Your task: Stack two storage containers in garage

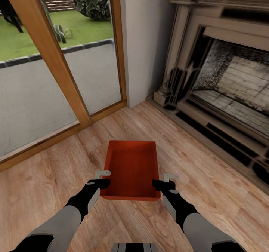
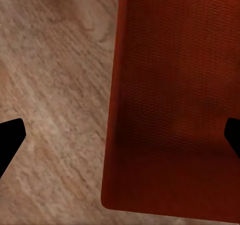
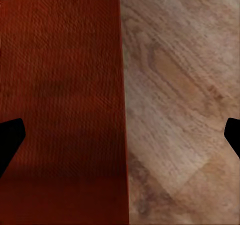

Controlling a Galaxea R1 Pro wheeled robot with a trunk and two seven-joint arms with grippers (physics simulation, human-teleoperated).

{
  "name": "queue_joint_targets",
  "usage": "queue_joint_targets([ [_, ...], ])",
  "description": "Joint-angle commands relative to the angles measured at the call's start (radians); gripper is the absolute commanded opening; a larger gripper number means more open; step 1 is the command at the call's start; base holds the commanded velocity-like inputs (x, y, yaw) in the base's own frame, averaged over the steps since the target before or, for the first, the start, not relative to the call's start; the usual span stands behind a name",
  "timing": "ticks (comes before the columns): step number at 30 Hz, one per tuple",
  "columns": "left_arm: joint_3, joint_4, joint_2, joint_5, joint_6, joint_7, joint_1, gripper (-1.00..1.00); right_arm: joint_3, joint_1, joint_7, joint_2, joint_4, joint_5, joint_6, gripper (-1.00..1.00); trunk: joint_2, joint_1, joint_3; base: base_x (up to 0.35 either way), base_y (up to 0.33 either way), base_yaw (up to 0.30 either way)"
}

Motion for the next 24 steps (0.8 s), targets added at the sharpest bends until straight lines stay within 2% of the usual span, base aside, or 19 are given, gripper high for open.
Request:
queue_joint_targets([
  [1, 0.002, -0.002, 0.000, 0.001, 0.006, 0.002, 0.000, 1.00, 0.007, 0.000, -0.006, 0.000, -0.002, -0.010, 0.000, 1.00, 0.000, 0.000, -0.001, 0.000, 0.000, 0.000],
  [13, 0.003, -0.008, -0.001, 0.002, 0.007, 0.002, 0.000, 1.00, 0.007, 0.000, -0.006, -0.001, -0.006, -0.010, 0.000, 1.00, 0.000, 0.000, -0.001, 0.000, 0.001, 0.000],
  [24, 0.003, -0.012, -0.001, 0.002, 0.007, 0.002, 0.000, 1.00, 0.007, 0.000, -0.005, -0.001, -0.007, -0.010, 0.001, 1.00, 0.000, 0.000, -0.001, 0.102, 0.118, 0.000],
])
